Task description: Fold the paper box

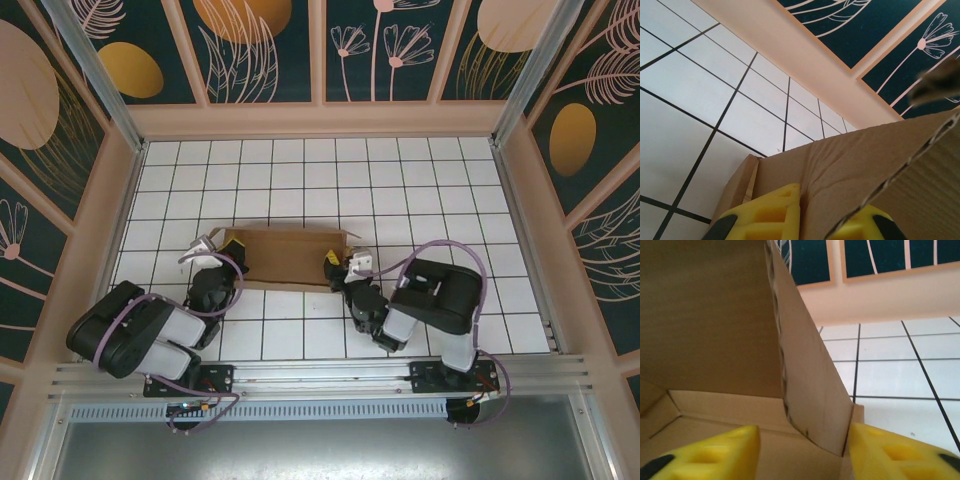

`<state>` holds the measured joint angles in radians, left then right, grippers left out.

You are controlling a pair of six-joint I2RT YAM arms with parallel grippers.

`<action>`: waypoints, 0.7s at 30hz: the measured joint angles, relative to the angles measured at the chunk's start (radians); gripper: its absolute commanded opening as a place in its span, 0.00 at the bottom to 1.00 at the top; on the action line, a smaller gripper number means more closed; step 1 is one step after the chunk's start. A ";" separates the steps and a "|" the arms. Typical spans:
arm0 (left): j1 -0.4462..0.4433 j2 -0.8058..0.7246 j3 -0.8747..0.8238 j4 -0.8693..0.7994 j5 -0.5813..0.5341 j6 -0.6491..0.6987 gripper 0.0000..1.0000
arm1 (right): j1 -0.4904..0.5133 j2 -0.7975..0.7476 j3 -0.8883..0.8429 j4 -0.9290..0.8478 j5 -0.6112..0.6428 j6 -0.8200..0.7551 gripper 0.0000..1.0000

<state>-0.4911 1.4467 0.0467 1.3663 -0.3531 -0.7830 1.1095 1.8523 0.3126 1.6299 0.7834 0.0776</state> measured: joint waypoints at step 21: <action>0.000 0.059 0.055 0.021 0.012 0.112 0.06 | -0.116 -0.949 -0.053 -0.644 -0.425 0.035 0.24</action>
<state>-0.4911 1.5059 0.1017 1.3872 -0.3412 -0.6708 0.9932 0.9035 0.2592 0.9863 0.3588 0.1131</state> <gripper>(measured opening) 0.060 0.288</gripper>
